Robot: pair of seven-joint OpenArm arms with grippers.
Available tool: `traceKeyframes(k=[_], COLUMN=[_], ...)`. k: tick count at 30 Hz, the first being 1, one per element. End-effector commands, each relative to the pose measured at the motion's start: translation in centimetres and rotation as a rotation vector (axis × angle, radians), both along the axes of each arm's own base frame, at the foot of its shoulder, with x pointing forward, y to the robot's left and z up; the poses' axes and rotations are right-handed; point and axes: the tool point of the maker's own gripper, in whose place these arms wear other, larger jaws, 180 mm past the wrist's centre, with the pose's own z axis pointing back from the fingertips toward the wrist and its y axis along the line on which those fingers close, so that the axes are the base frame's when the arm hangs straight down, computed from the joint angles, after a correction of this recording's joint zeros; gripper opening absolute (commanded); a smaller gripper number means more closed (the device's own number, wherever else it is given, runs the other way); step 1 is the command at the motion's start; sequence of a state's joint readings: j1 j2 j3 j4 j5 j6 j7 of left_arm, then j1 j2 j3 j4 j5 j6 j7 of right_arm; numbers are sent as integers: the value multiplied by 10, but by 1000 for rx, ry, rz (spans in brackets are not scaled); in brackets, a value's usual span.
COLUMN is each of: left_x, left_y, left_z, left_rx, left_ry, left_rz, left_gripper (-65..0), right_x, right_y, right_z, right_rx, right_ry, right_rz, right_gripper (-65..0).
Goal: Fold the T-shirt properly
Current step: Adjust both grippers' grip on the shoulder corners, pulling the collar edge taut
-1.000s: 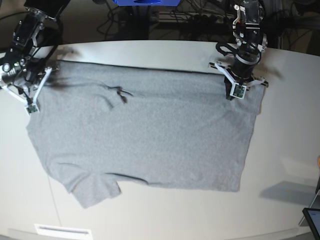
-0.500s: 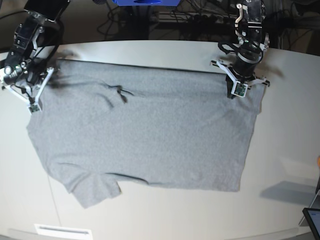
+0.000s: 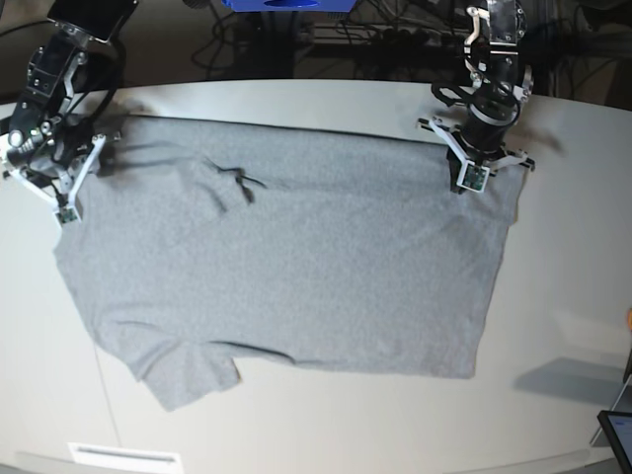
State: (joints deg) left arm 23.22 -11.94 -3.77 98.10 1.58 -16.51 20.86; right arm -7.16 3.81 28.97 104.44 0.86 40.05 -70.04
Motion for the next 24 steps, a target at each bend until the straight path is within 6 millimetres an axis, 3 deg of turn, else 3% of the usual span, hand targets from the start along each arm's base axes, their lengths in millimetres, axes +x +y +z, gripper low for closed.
traceKeyframes(k=[1, 6, 9, 15, 20, 24], left_x=[7, 10, 7, 5, 3, 7], left_y=[4, 1, 14, 29, 25, 21], left_z=[15, 25, 30, 44, 46, 51], left_rx=[19, 21, 35, 57, 53, 48], left_ry=[-48, -74, -85, -115, -116, -132], left_rz=[-6, -15, 23, 56, 46, 41], left_gripper=[-623, -623, -623, -623, -623, -623], right_x=[12, 29, 34, 13, -16, -26], right_y=[-4, 2, -6, -6, -1, 8], right_z=[11, 21, 34, 48, 29, 21], right_rx=[-13, 4, -29, -85, -64, -35], right_ry=[-59, -163, -209, -220, -143, -124], right_rz=[11, 36, 56, 85, 79, 71], right_gripper=[-416, -441, -441, -441, -441, -457])
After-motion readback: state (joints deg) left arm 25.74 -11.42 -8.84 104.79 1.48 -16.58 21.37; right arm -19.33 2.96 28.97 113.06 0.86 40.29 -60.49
